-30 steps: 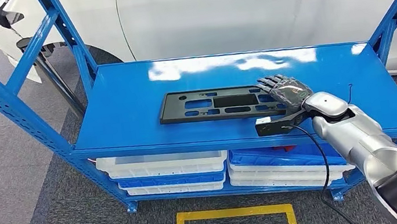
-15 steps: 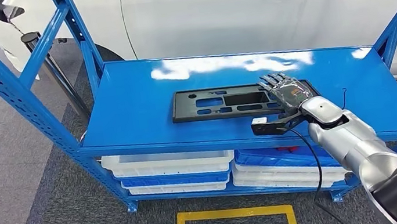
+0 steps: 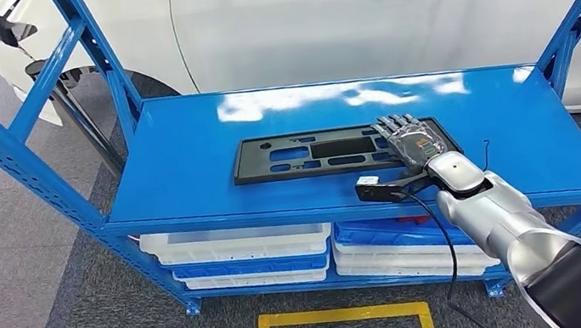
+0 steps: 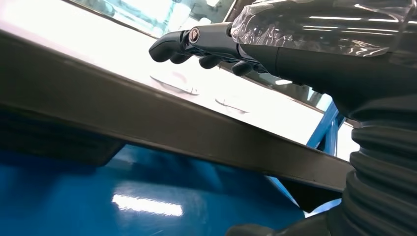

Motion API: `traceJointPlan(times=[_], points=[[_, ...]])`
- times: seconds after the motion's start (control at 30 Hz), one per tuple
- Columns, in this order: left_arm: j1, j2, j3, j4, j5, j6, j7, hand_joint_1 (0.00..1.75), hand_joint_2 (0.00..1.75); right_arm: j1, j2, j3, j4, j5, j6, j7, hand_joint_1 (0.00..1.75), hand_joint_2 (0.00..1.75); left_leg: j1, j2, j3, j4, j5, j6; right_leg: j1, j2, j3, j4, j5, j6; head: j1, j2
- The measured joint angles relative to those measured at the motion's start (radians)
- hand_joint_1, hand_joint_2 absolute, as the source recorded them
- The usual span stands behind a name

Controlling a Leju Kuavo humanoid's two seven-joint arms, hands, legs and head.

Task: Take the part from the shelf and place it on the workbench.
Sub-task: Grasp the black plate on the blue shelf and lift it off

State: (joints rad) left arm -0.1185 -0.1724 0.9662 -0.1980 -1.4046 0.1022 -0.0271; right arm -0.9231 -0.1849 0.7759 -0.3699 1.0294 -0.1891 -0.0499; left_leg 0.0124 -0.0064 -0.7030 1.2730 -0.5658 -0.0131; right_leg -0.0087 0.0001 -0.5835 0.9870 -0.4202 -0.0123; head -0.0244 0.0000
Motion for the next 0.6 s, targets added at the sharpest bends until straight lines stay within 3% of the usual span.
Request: traceJointPlan(times=[0.03, 0.07, 0.13, 0.2, 0.27, 0.33, 0.37, 0.4, 0.47, 0.5, 0.53, 0.57, 0.6], points=[[0.001, 0.0, 0.0, 0.0, 0.0, 0.0, 0.0, 0.0, 0.0, 0.0, 0.006, 0.0, 0.006, 0.002, 0.001, 0.004, 0.0, 1.75, 0.0, 0.0, -0.006, 0.015, 0.003, -0.001, 0.0, 0.0, 0.0, 0.001, 0.0, 0.0, 0.0, 0.0], [0.002, 0.0, 0.0, 0.0, 0.0, 0.0, 0.0, 0.0, 0.0, 0.0, 0.012, 0.0, 0.01, 0.002, 0.001, 0.007, 0.0, 1.75, 0.0, 0.0, 0.007, -0.008, 0.024, -0.001, 0.001, 0.001, 0.001, 0.002, -0.001, 0.0, 0.0, 0.0], [0.001, 0.0, 0.0, 0.0, 0.0, 0.0, 0.0, 0.0, 0.0, -0.001, 0.018, 0.0, 0.016, 0.005, 0.004, 0.01, 0.0, 1.75, 0.001, 0.001, 0.075, -0.142, 0.085, 0.003, 0.001, 0.003, 0.002, 0.007, -0.003, 0.005, 0.0, 0.0], [-0.001, -0.001, -0.001, 0.0, 0.0, 0.0, 0.0, 0.0, 0.0, -0.004, 0.021, 0.0, 0.021, 0.011, 0.015, 0.02, 0.8, 1.75, 0.0, 0.001, 0.126, -0.242, 0.114, 0.013, 0.005, 0.004, 0.001, 0.013, -0.006, 0.014, 0.0, 0.0], [-0.001, -0.002, -0.001, 0.0, -0.001, 0.001, 0.0, 0.0, 0.0, -0.007, 0.026, 0.001, 0.029, 0.02, 0.039, 0.041, 1.67, 1.75, -0.003, 0.0, 0.133, -0.258, 0.116, 0.026, 0.008, 0.006, 0.0, 0.013, -0.005, 0.026, 0.0, 0.0], [-0.002, -0.003, -0.002, 0.0, -0.003, 0.002, 0.0, 0.0, 0.0, -0.007, 0.031, 0.001, 0.037, 0.023, 0.066, 0.063, 1.75, 1.75, -0.002, 0.0, 0.134, -0.264, 0.123, 0.04, 0.006, 0.006, -0.001, 0.016, -0.008, 0.037, 0.0, 0.0], [-0.004, -0.004, -0.003, 0.0, -0.004, 0.002, 0.0, 0.0, 0.0, -0.006, 0.032, 0.001, 0.041, 0.024, 0.078, 0.071, 1.75, 1.75, -0.001, 0.001, 0.133, -0.267, 0.127, 0.046, 0.004, 0.005, -0.01, 0.037, -0.024, 0.042, 0.0, 0.0], [-0.006, -0.005, -0.003, 0.0, -0.005, 0.002, -0.001, 0.0, 0.0, -0.005, 0.034, 0.001, 0.045, 0.024, 0.087, 0.076, 1.75, 1.75, 0.0, 0.001, 0.132, -0.27, 0.131, 0.051, 0.003, 0.005, -0.029, 0.079, -0.051, 0.046, 0.0, 0.0], [-0.006, -0.006, -0.003, 0.0, -0.006, 0.002, -0.002, 0.0, 0.0, -0.001, 0.037, 0.001, 0.052, 0.025, 0.098, 0.079, 1.75, 1.75, -0.001, 0.001, 0.125, -0.27, 0.134, 0.055, 0.001, 0.004, -0.09, 0.213, -0.12, 0.053, 0.0, 0.0], [-0.005, -0.006, -0.003, 0.0, -0.005, 0.002, -0.002, 0.0, 0.0, 0.001, 0.038, 0.002, 0.055, 0.025, 0.101, 0.079, 1.75, 1.75, -0.002, 0.001, 0.123, -0.269, 0.135, 0.056, 0.0, 0.003, -0.116, 0.268, -0.14, 0.055, 0.0, 0.0], [-0.005, -0.006, -0.003, 0.0, -0.005, 0.002, -0.002, 0.0, 0.0, 0.002, 0.04, 0.001, 0.058, 0.025, 0.102, 0.078, 1.75, 1.75, -0.004, 0.001, 0.122, -0.269, 0.135, 0.056, 0.0, 0.003, -0.126, 0.292, -0.14, 0.055, 0.0, 0.0], [-0.004, -0.006, -0.003, 0.0, -0.004, 0.002, -0.002, 0.0, 0.0, 0.001, 0.041, 0.001, 0.059, 0.026, 0.103, 0.076, 1.75, 1.75, -0.005, 0.001, 0.123, -0.269, 0.135, 0.056, 0.001, 0.004, -0.117, 0.275, -0.121, 0.052, 0.0, 0.0], [-0.005, -0.006, -0.003, 0.0, -0.002, 0.003, -0.002, 0.0, 0.0, -0.002, 0.042, 0.001, 0.06, 0.026, 0.104, 0.073, 1.75, 1.75, -0.007, 0.0, 0.125, -0.269, 0.135, 0.056, 0.003, 0.004, -0.088, 0.221, -0.088, 0.046, 0.0, 0.0]])
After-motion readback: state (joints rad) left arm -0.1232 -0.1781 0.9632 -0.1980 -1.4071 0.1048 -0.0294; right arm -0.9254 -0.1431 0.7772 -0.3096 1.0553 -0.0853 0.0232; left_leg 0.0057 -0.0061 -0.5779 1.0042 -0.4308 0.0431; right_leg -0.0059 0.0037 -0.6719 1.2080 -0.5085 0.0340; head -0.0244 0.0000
